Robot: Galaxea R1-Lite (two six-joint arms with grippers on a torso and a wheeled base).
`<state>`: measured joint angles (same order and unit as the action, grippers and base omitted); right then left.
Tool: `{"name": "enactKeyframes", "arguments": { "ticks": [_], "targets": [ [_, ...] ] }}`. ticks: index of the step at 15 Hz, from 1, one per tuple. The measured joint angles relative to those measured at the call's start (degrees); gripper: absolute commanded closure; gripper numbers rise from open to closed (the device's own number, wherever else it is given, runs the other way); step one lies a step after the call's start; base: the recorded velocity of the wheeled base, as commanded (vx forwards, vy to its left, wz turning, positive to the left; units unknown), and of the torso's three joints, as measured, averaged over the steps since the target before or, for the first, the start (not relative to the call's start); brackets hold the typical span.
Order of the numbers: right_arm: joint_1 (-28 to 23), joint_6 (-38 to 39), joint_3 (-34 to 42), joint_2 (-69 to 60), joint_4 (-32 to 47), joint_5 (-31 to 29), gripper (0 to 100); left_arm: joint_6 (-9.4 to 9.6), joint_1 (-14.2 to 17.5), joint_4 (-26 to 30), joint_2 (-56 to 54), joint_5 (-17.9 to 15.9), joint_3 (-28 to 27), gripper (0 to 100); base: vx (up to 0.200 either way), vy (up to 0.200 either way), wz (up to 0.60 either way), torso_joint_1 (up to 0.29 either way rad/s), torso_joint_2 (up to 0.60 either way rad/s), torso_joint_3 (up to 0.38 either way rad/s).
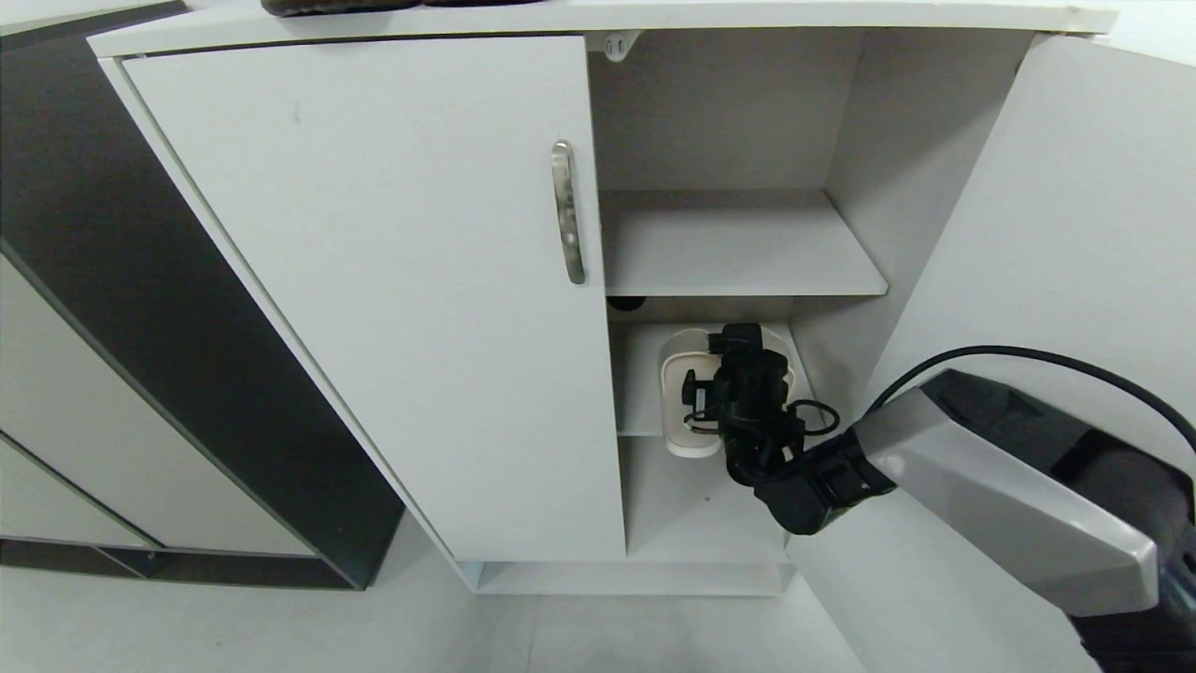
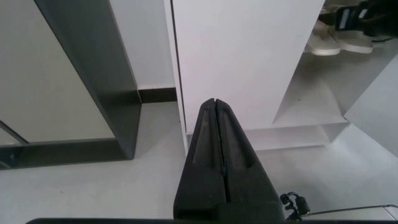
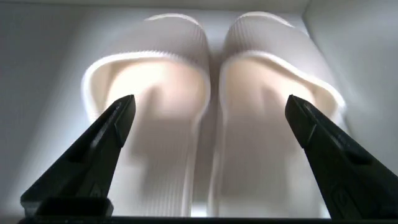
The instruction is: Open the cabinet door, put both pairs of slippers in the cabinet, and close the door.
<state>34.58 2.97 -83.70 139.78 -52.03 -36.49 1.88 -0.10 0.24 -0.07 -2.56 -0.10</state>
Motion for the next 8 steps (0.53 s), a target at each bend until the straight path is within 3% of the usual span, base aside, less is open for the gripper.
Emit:
{"name": "enactKeyframes", "arguments": {
  "ticks": [3,6,8],
  "targets": [
    [2.32,-0.09,13.71,-5.55,-6.73,-0.05,0,0.0,0.0,0.02,0.0,-0.01,0.0,100,0.0,0.0,0.0,0.0,0.0,0.0],
    [4.66,-0.07,24.66,-10.62,-13.25,-0.1,0,0.0,0.0,0.02,0.0,-0.04,0.0,100,-0.2,0.0,0.0,0.001,0.0,0.004],
    [5.63,-0.09,27.06,-12.54,-13.82,-0.07,0,0.0,0.0,0.0,0.0,-0.01,0.0,100,-0.2,0.0,0.0,0.007,0.0,0.002]
  ]
}}
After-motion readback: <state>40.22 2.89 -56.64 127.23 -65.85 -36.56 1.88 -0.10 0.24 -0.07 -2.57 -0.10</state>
